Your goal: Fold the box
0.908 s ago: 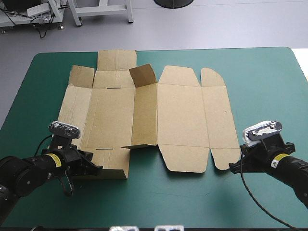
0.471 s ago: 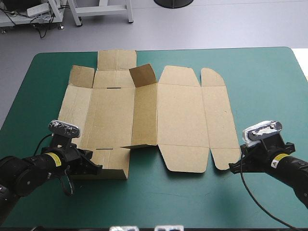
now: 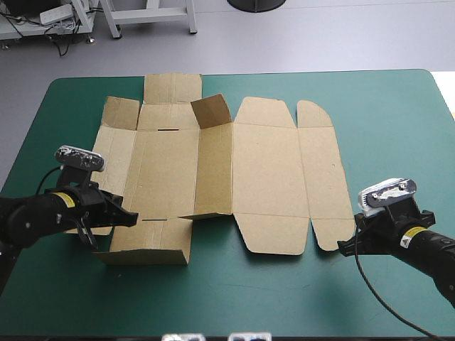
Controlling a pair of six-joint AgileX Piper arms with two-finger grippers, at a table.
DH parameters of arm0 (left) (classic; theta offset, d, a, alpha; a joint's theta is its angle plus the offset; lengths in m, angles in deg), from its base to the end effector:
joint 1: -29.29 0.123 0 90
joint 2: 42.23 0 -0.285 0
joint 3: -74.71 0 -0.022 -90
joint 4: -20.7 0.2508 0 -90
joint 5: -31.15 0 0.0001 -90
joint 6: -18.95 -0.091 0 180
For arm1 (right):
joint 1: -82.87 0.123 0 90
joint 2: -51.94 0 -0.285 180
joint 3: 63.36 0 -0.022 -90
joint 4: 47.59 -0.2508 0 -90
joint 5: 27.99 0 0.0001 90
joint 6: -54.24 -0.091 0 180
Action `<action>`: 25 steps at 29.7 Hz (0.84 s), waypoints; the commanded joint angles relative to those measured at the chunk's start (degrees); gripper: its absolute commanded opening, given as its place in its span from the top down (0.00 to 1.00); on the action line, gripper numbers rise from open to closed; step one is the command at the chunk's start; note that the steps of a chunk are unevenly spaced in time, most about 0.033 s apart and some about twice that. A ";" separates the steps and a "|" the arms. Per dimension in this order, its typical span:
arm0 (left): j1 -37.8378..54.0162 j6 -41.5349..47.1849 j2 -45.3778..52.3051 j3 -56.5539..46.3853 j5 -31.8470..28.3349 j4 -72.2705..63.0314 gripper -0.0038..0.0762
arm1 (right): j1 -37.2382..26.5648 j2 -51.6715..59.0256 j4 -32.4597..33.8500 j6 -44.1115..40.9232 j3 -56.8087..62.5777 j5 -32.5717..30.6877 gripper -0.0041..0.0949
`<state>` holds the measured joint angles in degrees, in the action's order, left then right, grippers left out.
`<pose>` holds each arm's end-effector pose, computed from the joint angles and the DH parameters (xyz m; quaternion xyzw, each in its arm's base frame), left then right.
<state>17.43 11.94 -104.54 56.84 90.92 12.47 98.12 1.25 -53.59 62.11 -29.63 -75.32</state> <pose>0.1633 -0.0458 0.3709 0.1411 0.9265 -0.0850 0.3383 0.1281 0.0422 0.3295 -0.1663 0.8963 0.0758 0.4041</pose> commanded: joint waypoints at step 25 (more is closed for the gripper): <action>47.93 -40.64 -37.30 6.59 7.72 -33.60 0.92 | -0.11 0.17 -0.26 0.43 -1.54 3.09 0.98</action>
<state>63.11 -30.03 -140.41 61.73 95.22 -16.53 98.12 1.25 -53.59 62.11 -29.63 -75.32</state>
